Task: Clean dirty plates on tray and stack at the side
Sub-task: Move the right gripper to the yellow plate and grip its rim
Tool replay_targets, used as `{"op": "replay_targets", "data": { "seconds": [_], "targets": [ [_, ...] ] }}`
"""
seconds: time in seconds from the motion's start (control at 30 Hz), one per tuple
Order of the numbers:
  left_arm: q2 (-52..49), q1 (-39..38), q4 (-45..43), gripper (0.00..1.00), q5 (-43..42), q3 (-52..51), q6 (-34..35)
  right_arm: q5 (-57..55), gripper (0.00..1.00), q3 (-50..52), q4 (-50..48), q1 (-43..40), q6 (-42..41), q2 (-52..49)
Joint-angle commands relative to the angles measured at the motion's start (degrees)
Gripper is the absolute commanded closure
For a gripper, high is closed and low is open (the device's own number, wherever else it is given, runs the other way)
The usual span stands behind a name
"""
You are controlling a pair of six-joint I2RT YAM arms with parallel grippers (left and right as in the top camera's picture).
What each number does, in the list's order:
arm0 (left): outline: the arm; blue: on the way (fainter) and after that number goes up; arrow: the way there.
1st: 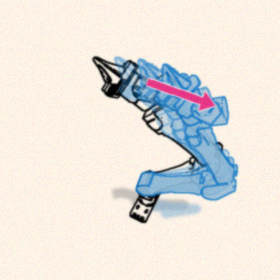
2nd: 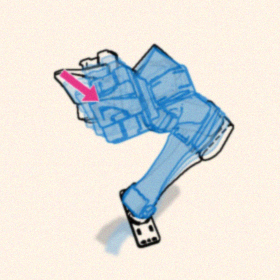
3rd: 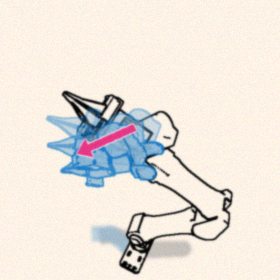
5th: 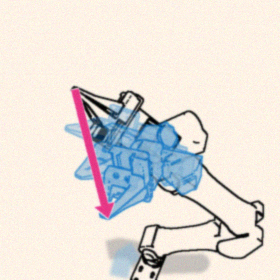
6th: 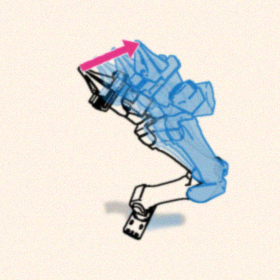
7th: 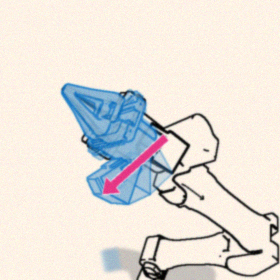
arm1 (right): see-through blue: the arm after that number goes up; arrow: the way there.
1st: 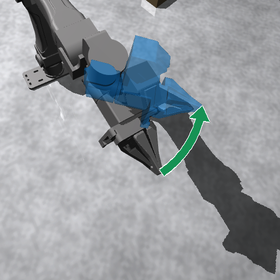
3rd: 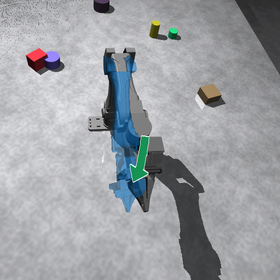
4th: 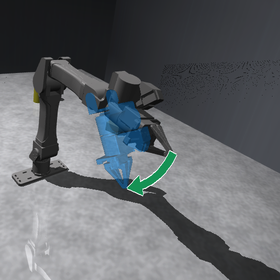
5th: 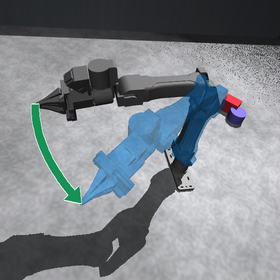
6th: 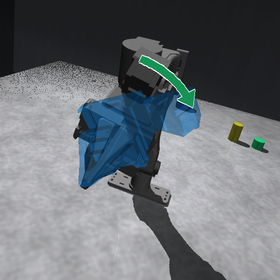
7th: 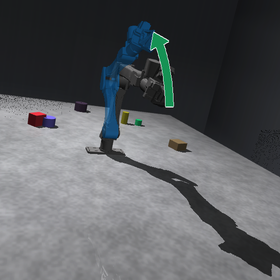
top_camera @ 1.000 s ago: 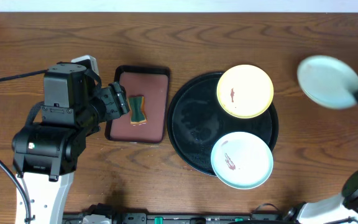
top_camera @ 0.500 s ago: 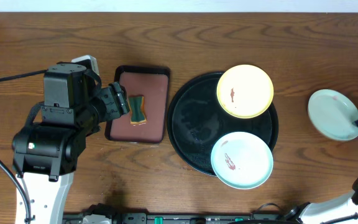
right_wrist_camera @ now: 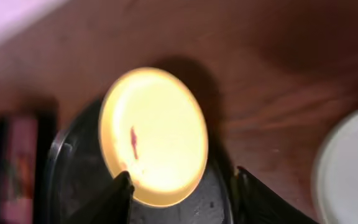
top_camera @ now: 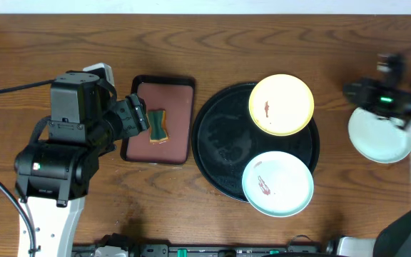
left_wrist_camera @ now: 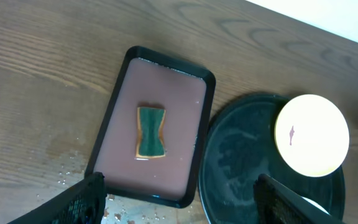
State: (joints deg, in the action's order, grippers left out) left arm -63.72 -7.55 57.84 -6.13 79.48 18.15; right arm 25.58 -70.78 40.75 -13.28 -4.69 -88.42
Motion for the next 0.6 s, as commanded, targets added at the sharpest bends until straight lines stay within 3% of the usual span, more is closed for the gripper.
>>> {"op": "replay_targets", "data": {
  "seconds": [0.0,0.07,0.1,0.3,0.4,0.57],
  "targets": [
    [-1.42,0.09,-0.02,0.23,-0.98,0.9,0.09,-23.41,0.5,0.31,-0.26,9.99,1.86,-3.67],
    [-1.9,0.09,-0.02,0.23,-1.25,0.9,0.09,-34.77,0.47,0.31,-2.01,14.49,0.57,-6.73],
    [-2.16,0.09,-0.02,0.23,-1.46,0.9,0.09,-38.16,0.39,0.31,-3.34,16.02,0.28,-8.48],
    [-3.39,0.09,-0.02,0.23,-2.25,0.9,0.04,-34.32,0.43,0.31,-8.41,17.33,0.46,-16.9],
    [-4.02,0.09,-0.02,0.23,-2.27,0.9,0.04,-34.01,0.53,0.31,-9.33,17.33,-0.52,-20.06],
    [-4.55,0.09,-0.02,0.23,-2.27,0.9,0.04,-31.06,0.83,0.31,-9.14,17.33,-2.16,-20.24]
  ]
}}
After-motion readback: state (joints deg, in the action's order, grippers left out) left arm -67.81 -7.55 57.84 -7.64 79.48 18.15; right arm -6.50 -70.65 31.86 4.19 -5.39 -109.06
